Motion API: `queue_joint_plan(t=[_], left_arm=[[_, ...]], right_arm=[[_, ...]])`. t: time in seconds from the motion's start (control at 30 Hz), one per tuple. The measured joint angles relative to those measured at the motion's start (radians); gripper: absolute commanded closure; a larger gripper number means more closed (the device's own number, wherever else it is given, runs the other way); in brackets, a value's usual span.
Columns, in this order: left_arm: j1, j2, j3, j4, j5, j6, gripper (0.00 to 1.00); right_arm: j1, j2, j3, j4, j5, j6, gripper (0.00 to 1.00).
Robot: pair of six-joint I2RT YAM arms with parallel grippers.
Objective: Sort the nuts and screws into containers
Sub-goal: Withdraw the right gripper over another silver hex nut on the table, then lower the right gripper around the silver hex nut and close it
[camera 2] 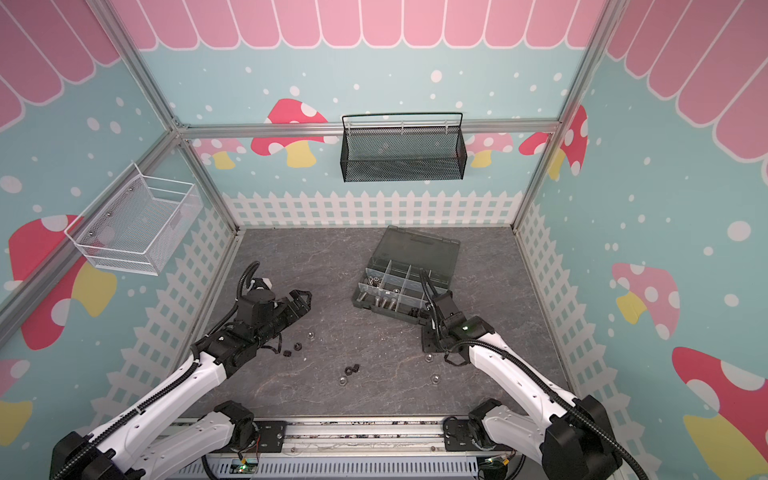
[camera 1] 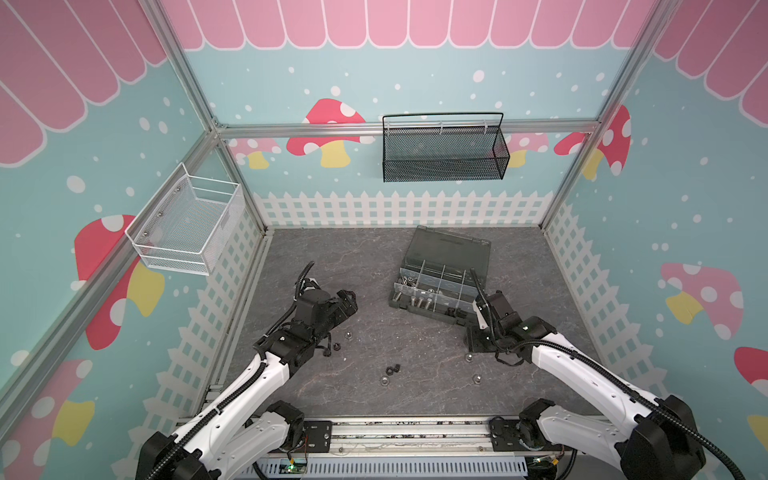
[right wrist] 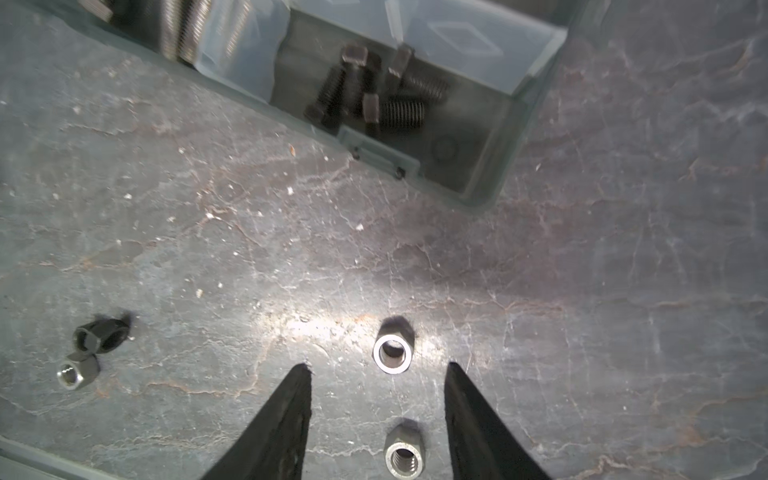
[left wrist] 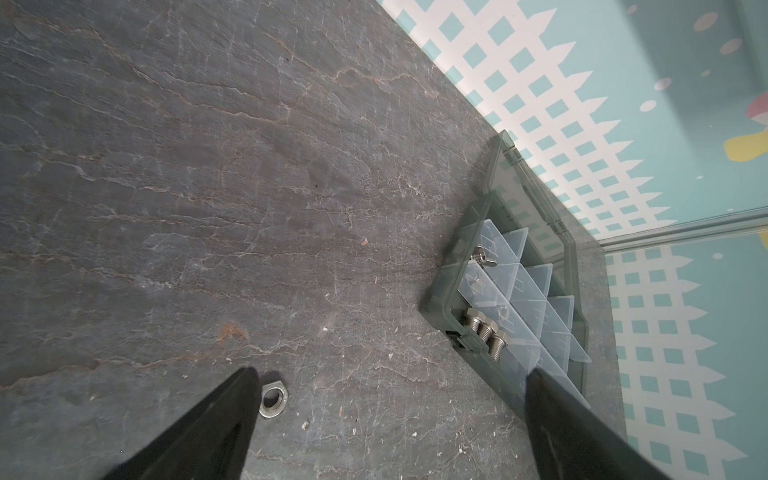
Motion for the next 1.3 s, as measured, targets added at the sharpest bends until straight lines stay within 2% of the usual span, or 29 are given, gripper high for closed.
queue_joint_plan(t=[0.63,1.3], left_arm=[[0.000,0.070,0.000,0.003,0.011,0.000,0.00],[0.027,0.070,0.000,0.010,0.015,0.000,0.00]], right_arm=[[0.077,0.093,-0.059,0.004,0.003,0.079,0.49],[0.086,0.180,-0.102,0.095,0.063,0.105,0.58]])
